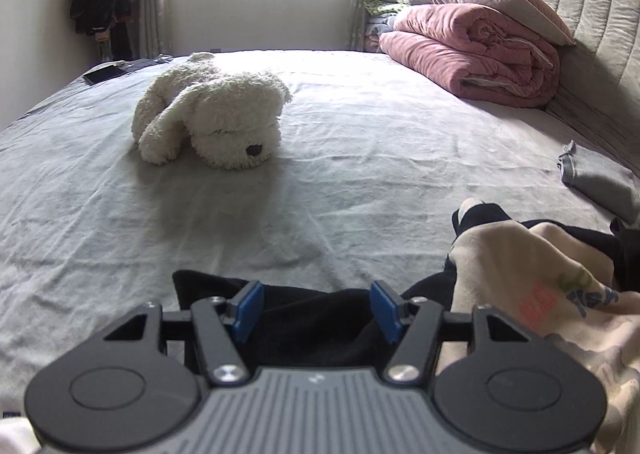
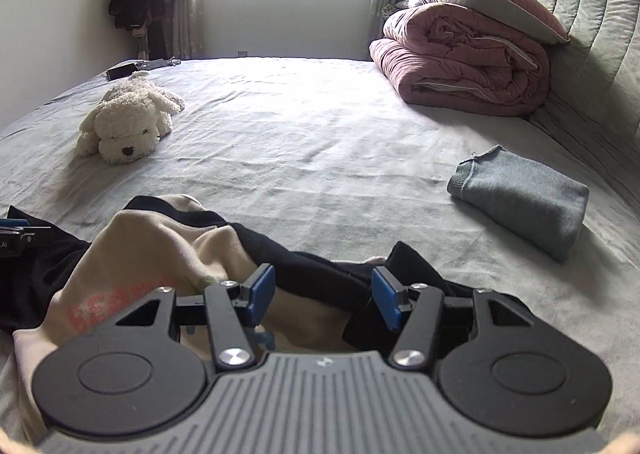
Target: Fold clothes
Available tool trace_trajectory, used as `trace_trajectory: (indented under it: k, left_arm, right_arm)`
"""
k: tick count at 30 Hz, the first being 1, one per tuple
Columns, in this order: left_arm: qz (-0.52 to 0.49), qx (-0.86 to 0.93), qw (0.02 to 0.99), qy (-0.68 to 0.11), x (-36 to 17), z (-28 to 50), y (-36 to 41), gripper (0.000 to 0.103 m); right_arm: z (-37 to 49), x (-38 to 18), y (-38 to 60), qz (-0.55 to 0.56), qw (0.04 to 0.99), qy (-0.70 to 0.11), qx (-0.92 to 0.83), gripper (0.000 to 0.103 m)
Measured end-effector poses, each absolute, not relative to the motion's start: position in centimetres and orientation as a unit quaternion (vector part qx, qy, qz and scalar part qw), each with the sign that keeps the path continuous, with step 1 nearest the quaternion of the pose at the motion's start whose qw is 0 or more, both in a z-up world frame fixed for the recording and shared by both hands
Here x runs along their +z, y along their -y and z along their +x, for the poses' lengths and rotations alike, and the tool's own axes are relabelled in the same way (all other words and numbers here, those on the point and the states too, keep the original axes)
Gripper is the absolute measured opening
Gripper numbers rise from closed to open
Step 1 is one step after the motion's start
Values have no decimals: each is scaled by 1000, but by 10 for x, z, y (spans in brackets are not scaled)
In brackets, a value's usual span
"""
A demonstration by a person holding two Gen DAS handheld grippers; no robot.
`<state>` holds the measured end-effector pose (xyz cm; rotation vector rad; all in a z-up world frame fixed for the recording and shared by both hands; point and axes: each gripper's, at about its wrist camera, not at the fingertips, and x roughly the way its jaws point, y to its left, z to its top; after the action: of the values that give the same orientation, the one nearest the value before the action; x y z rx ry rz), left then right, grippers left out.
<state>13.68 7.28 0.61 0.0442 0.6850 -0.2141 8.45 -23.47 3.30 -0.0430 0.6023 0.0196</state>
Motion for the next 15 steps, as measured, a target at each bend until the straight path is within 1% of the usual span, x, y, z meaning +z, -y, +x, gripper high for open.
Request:
trace_trajectory:
  k: [5,9,10,11,12,13,14,15]
  left_arm:
    - [77,-108,924,-358,-20,164,-74,61]
    - [44,-119,922,-367,-28,164,-83,59]
    - [41,-123,921,-368,-28,163,-83,48]
    - [40,-128,920,-369,-27,160,-81,36]
    - [42,-133,918,-372,-26,158,-77,29]
    - [46,-129,918,-372,-25,156,-74,12]
    - [50,-125,919,-372,-23,155,-70,9]
    - [54,-120,919,-371,-22,153,-67,8]
  right_arm:
    - [123,24,237,-8,951,-309,22,58]
    - [138,-3,231,-2,939,-341,47,58]
    - [141,-12,229,-3,934,-353,53,55]
    - [141,-17,225,-11,933,-355,55,47]
    - [140,-22,220,-20,933,-355,56,45]
    - [139,-27,216,-29,933,-354,57,35]
    - [138,-27,211,-39,934,-352,57,26]
    - [136,-25,207,-47,935,-348,51,22]
